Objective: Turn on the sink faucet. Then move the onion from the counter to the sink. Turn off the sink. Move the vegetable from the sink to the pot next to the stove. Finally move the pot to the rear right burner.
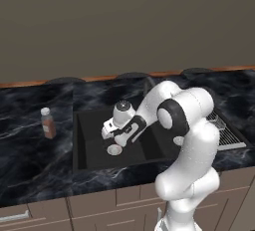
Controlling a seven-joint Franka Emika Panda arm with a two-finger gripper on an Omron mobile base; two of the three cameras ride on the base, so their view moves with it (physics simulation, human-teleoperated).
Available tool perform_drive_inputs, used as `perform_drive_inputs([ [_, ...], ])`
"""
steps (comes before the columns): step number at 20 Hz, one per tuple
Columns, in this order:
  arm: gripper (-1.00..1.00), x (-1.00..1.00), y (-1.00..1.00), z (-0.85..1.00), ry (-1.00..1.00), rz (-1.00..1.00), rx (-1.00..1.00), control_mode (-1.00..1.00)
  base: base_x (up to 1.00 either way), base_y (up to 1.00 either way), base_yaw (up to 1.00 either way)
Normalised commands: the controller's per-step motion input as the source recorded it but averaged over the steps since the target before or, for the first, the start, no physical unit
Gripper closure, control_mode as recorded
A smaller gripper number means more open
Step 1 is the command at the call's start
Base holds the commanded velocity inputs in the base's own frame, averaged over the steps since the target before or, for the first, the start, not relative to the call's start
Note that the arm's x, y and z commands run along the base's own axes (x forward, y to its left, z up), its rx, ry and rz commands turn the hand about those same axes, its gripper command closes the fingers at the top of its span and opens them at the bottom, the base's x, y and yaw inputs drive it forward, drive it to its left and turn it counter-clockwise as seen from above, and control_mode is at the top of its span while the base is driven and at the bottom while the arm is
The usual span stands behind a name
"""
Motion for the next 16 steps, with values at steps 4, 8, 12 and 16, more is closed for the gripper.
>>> perform_drive_inputs([
  [4,1.00,-0.25,-0.01,0.75,-0.03,-0.07,0.01,-1.00,0.00,0.00,0.00],
  [8,1.00,-0.31,-0.03,0.73,-0.04,-0.06,0.01,-1.00,0.00,0.00,0.00],
  [12,1.00,-0.31,-0.03,0.68,-0.03,-0.06,0.02,-1.00,0.00,0.00,0.00],
  [16,1.00,-0.31,-0.02,0.69,-0.03,-0.05,0.03,-1.00,0.00,0.00,0.00],
])
